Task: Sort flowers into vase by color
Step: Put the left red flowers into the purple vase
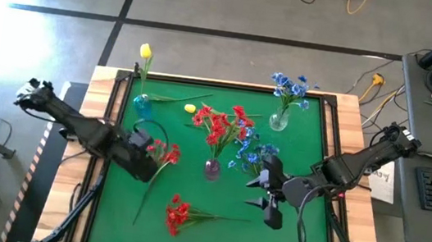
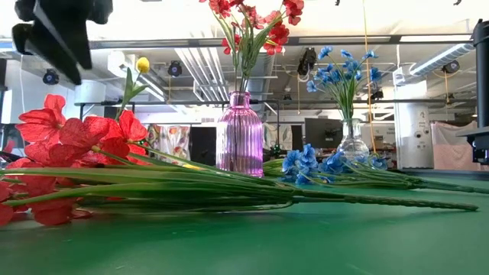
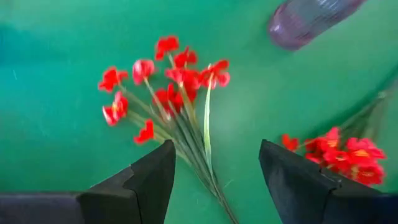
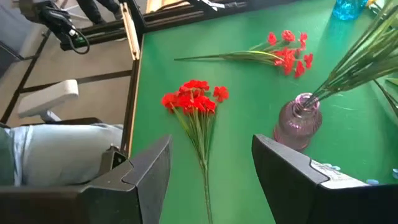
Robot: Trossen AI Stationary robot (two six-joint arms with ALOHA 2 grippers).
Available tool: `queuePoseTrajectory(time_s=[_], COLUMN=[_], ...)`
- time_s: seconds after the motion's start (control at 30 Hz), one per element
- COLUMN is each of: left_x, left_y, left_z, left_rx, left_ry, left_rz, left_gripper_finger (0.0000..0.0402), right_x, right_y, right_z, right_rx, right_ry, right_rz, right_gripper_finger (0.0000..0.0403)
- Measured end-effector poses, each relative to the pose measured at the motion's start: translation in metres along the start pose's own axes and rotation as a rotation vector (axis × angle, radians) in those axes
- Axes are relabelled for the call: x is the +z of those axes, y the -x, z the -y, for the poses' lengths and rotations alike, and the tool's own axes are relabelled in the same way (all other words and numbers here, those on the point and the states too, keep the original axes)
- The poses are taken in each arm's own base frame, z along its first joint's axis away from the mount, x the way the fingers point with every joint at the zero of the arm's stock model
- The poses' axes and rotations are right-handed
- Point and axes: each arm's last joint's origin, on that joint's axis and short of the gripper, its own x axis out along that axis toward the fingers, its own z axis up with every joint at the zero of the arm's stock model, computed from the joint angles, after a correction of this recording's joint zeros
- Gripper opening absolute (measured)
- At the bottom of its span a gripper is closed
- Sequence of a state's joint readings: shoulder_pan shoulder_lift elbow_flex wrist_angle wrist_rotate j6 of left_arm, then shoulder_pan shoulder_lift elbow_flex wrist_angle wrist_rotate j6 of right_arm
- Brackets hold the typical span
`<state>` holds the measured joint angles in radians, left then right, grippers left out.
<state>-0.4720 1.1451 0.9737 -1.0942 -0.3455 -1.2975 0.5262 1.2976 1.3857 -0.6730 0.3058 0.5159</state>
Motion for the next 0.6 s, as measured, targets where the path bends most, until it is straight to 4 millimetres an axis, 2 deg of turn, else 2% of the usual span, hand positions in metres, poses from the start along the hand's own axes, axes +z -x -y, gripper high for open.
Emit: queuePoseTrajectory(time_s=[0.2,0.4,0.6], left_x=[-0.028,-0.054,-0.066], left_y=[-0.029,-0.057,-0.082], left_z=[0.021,0.036,0.050], left_rx=[0.150,0.265,0.275], left_ry=[0.048,0.077,0.063], left_rz=[-0.092,-0.134,-0.133], left_gripper_finger=[0.0226,0.0268,0.0300], right_x=[0.000,0.000,0.000], right_y=[0.000,0.000,0.000], right_z=[0.000,0.000,0.000], right_rx=[-0.001,-0.002,-0.001], right_ry=[0.003,0.012,0.011], right_rz=[-0.002,-0.002,0.000], right_gripper_finger=[0.0215,0.0215,0.0215])
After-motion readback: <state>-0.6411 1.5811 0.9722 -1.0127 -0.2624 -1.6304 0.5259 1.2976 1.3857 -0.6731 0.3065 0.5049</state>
